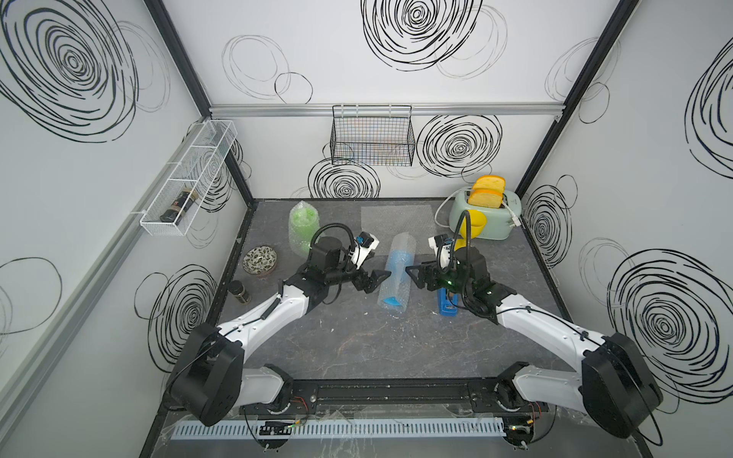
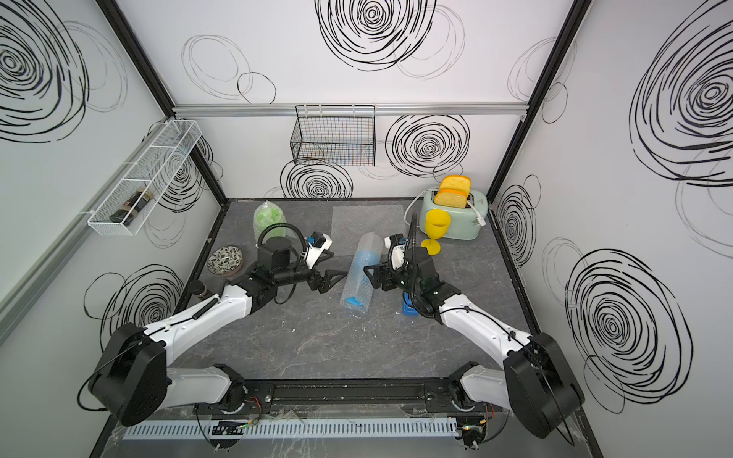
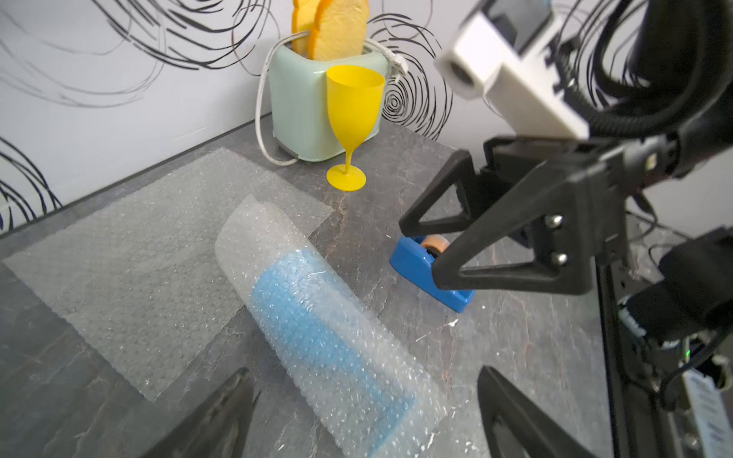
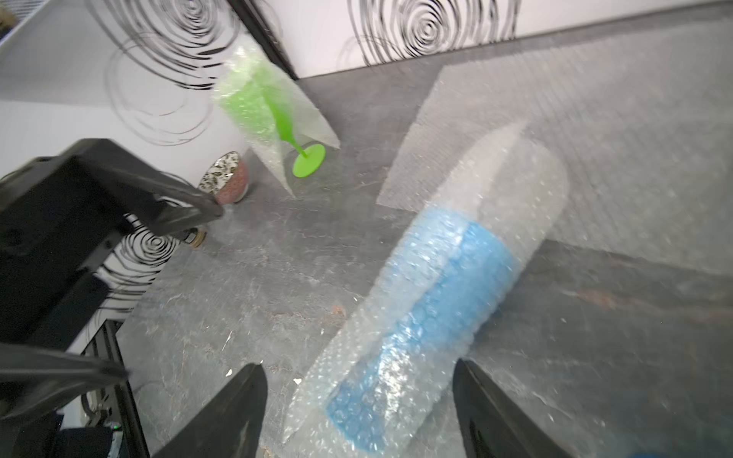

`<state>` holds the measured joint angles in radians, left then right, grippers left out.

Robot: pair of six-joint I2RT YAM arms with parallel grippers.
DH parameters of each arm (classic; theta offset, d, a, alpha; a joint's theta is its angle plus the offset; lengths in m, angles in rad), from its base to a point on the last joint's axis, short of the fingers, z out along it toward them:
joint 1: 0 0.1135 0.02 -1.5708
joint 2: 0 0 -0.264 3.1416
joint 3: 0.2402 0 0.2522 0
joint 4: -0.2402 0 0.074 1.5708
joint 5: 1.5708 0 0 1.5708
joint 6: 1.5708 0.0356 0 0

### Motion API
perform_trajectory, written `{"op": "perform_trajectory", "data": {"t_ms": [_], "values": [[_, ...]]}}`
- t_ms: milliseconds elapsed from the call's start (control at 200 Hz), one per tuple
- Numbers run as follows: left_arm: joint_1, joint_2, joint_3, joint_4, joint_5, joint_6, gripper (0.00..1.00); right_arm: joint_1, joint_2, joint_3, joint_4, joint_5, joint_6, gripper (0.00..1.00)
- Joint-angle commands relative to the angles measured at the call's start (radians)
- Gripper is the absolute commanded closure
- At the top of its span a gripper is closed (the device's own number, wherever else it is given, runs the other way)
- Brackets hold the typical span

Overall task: Wrap wine glasses in bubble wrap
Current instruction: Pick up the bubble wrap from the center of the board, then wrap the wine glass in bubble wrap.

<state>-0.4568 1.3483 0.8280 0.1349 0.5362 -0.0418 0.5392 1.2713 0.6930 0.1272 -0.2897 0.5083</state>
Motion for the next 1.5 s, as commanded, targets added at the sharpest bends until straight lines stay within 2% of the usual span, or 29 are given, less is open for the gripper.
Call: {"op": "perform_trajectory", "data": {"t_ms": [0,165,365,445,520,655,866,1066,1176,1301,1381,1496], "values": [[0.049,0.082,0.042,-0.169,-0.028,-0.237,0.07,0.016,0.089,0.079,-0.18,-0.034,0.227,0.16],[0.093,0.198,0.079,-0.219,0.008,-0.329,0.08,0.035,0.277,0.196,-0.256,-0.081,0.245,0.15],[0.123,0.155,0.038,-0.189,-0.005,-0.318,0.09,0.057,0.484,0.329,-0.343,-0.06,0.218,0.14],[0.128,0.131,0.024,-0.177,-0.001,-0.31,0.09,0.06,0.519,0.324,-0.342,-0.048,0.22,0.22],[0.135,0.102,0.018,-0.174,0.003,-0.298,0.09,0.058,0.532,0.316,-0.335,-0.052,0.215,0.36],[0.137,0.088,-0.001,-0.149,-0.006,-0.289,0.1,0.06,0.516,0.279,-0.282,-0.066,0.217,0.58],[0.144,0.099,0.008,-0.147,0.008,-0.292,0.1,0.058,0.477,0.245,-0.195,-0.088,0.198,0.78],[0.185,0.084,0.039,-0.09,0.11,-0.311,0.1,0.065,0.366,0.162,0.004,-0.11,0.167,0.95],[0.212,0.083,0.082,-0.063,0.186,-0.306,0.09,0.078,0.272,0.087,0.167,-0.092,0.099,1.0],[0.221,0.051,0.088,0.04,0.258,-0.252,0.05,0.12,0.178,-0.013,0.368,-0.05,-0.077,1.0],[0.212,0.023,0.094,0.095,0.291,-0.184,0.02,0.137,0.153,-0.079,0.509,-0.037,-0.143,1.0],[0.211,-0.015,0.138,0.079,0.334,-0.111,0.02,0.144,0.158,-0.151,0.691,-0.067,-0.189,0.99]]}}
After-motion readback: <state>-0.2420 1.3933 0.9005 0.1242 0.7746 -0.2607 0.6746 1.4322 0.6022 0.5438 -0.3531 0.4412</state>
